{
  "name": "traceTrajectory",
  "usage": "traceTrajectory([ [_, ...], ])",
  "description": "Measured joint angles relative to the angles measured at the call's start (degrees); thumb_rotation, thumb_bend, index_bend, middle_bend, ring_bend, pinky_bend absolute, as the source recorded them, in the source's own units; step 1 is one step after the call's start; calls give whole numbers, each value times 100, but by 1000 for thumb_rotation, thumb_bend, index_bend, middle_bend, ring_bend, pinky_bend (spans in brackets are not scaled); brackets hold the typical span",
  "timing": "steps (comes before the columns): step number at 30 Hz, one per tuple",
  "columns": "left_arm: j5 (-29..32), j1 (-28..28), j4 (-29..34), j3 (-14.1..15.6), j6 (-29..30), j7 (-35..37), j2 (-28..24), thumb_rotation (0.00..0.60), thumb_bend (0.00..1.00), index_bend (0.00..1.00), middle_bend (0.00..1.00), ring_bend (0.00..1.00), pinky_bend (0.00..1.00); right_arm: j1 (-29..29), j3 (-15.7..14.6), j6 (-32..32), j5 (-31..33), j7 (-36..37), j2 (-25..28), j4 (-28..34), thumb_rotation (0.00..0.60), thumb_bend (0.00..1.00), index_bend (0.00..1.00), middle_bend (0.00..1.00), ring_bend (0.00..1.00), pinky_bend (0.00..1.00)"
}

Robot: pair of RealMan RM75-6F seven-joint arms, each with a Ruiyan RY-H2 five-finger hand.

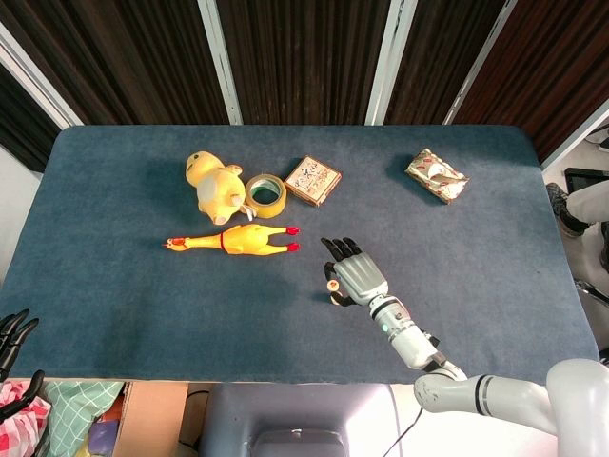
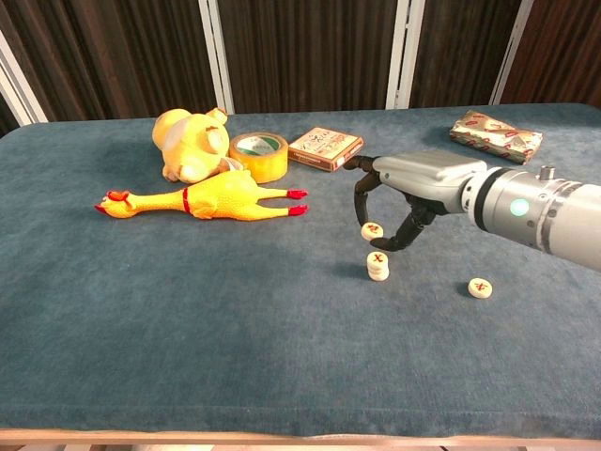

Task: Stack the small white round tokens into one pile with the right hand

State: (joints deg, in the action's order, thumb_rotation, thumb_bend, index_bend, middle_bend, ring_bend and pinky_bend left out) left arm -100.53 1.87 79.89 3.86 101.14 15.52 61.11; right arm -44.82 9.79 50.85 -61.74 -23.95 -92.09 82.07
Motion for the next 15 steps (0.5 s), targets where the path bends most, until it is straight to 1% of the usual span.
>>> traceTrajectory([
  [4,-18,-1,-5,6,5,1,2,600,443,0,0,0,74,53,-151,32,7,-201,124,148,600,472,644,40,0,0],
  [8,-29,7,-10,9,25,4,2,600,443,0,0,0,74,44,-269,-16,125,-403,132,129,600,472,639,40,0,0],
  [15,-7,3,-6,3,8,19,-2,600,443,0,0,0,74,2,-271,-28,107,-335,-20,29,600,472,635,40,0,0],
])
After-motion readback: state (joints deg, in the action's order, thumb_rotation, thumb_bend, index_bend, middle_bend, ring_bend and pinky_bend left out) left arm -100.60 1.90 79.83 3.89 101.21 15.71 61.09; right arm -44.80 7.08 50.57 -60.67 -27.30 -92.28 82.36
